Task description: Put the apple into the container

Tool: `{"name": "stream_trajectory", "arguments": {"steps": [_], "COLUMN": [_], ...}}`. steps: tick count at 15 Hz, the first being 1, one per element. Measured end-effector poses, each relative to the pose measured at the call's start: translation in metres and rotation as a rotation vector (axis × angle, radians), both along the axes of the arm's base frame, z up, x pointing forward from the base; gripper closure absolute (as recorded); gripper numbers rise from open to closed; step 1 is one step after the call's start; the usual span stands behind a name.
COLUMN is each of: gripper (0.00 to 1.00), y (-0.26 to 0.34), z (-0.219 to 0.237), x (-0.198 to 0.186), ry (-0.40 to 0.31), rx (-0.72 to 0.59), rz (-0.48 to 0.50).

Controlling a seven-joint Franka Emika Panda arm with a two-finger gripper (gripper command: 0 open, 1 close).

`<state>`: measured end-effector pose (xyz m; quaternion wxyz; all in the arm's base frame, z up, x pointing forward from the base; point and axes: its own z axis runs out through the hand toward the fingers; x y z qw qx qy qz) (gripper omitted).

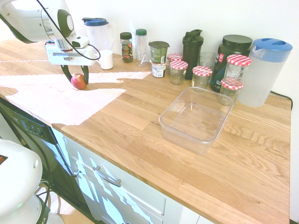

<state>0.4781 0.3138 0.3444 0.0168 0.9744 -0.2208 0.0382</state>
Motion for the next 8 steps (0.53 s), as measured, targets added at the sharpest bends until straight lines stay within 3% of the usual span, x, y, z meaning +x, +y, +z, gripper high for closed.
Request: {"name": "stream_trajectory", "arguments": {"steps": [4,6,8], "gripper": [1.0,1.0,1.0], "y": [-0.001,-0.005,-0.03], "z": [0.006,0.045,0.112], "x": [0.001,0.007,0.015], "ry": [0.0,-0.031,-0.074], "rx": [0.021,0.063,0.092], "rz": [-0.023,-0.04,-0.079]}}
